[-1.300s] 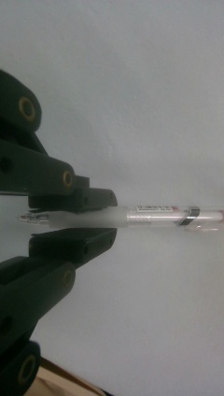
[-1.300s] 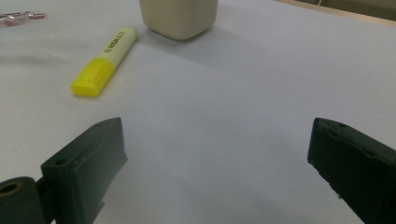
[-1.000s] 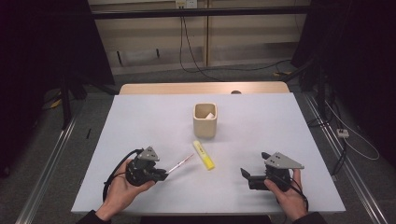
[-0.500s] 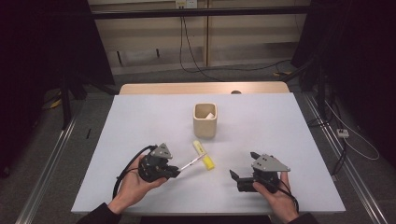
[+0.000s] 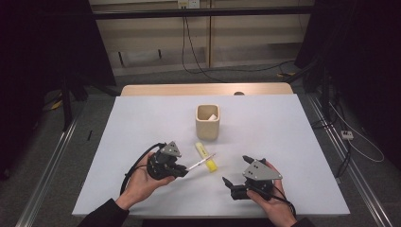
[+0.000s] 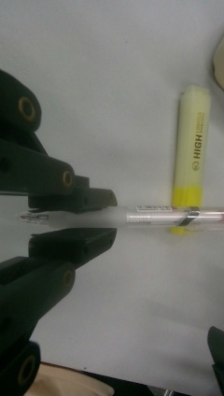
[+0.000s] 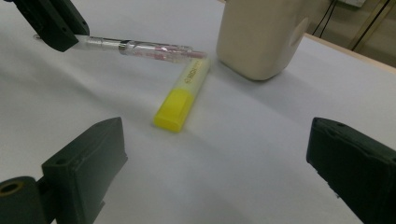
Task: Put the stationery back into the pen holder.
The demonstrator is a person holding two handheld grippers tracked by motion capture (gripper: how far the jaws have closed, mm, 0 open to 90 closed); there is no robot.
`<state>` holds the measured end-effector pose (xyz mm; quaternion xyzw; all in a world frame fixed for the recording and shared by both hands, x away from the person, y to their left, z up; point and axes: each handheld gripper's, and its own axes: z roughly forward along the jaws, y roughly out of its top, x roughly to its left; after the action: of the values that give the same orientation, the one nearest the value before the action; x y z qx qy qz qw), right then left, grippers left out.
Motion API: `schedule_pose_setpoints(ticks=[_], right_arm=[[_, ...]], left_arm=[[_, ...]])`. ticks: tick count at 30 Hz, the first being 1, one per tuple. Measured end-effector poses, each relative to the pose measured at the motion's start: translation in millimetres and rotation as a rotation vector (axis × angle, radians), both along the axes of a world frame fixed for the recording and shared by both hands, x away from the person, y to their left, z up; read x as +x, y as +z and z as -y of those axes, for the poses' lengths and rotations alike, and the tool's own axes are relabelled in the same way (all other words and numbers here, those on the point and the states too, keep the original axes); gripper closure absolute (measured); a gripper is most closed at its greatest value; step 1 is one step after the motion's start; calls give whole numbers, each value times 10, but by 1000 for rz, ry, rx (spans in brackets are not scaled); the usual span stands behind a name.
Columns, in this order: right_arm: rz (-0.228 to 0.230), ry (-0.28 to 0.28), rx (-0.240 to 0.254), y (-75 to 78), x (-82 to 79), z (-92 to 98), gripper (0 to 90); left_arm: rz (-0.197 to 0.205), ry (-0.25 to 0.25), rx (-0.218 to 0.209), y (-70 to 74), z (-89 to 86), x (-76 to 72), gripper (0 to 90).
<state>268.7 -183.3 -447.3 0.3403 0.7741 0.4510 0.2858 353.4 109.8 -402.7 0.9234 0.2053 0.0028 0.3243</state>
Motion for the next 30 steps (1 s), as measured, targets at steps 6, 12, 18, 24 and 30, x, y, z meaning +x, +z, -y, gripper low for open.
schedule_pose_setpoints(ticks=[6, 12, 18, 24, 30], right_arm=[[-4, 55, -25, 19, 4, -88, 70], [31, 74, -46, 80, 48, -129, 69], [59, 75, -100, 106, 76, -197, 72], [136, 82, -235, 100, 74, -261, 87], [201, 117, -347, 101, 88, -358, 130]], left_arm=[[5, -18, -8, 59, 97, 61, 806], [-2, -48, 7, 168, 192, 131, 806], [-7, -77, 30, 232, 280, 173, 806], [-27, -92, 54, 188, 336, 190, 806], [-31, -122, 86, 214, 397, 214, 806]])
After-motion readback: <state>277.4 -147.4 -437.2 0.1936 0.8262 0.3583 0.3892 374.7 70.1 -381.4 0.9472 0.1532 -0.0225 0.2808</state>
